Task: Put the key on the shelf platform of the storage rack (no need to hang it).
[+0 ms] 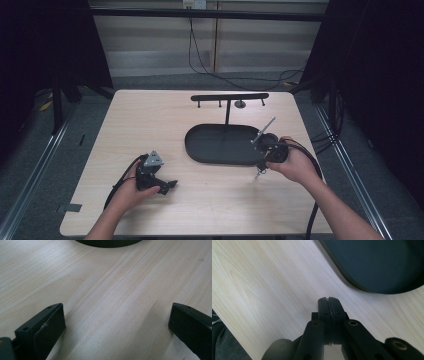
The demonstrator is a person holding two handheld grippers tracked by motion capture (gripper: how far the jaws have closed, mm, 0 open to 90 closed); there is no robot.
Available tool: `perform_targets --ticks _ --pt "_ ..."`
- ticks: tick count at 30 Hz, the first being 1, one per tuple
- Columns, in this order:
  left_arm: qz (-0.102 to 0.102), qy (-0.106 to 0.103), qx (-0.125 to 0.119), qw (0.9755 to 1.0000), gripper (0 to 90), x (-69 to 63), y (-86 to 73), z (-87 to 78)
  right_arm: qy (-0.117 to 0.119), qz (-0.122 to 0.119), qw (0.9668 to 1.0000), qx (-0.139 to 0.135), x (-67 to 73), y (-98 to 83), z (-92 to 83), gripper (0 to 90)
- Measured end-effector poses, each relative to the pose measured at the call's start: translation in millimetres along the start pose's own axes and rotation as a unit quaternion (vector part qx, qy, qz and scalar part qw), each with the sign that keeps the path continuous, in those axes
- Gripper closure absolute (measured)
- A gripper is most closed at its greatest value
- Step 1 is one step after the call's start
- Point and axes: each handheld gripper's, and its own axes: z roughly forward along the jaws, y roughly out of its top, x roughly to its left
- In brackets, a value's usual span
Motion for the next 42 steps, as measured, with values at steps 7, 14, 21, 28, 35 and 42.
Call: perform_targets --ticks 7,14,21,28,35,42 --pt "0.0 -0.001 0.0 1.0 0.5 0.0 0.0 0.1 -0.007 0.0 1.0 -0.003 -4.7 8.9 -9.2 89.7" --pt "0.0 0.0 0.0 1.0 0.5 0.0 0.0 0.0 -0.01 0.001 0.9999 -0.002 -9.7 17.7 -16.8 89.7" --pt "-0.004 0.0 -0.004 1.0 0.5 -0.4 -0.1 0.5 -0.009 0.005 0.9999 -0.002 -14.9 26.2 -23.7 89.6" --pt "-0.003 0.001 -0.004 1.0 0.5 -0.4 0.0 0.4 -0.014 0.0 0.9999 0.001 -16.2 34.2 -28.6 89.6" --pt "-0.003 0.001 -0.003 1.0 0.5 -0.4 0.0 0.4 -0.017 0.004 0.9998 -0.004 -20.2 38.3 -33.4 89.6" --pt "-0.003 0.001 -0.004 1.0 0.5 -0.4 0.0 0.4 -0.025 0.006 0.9997 -0.007 -23.3 43.5 -39.5 89.6"
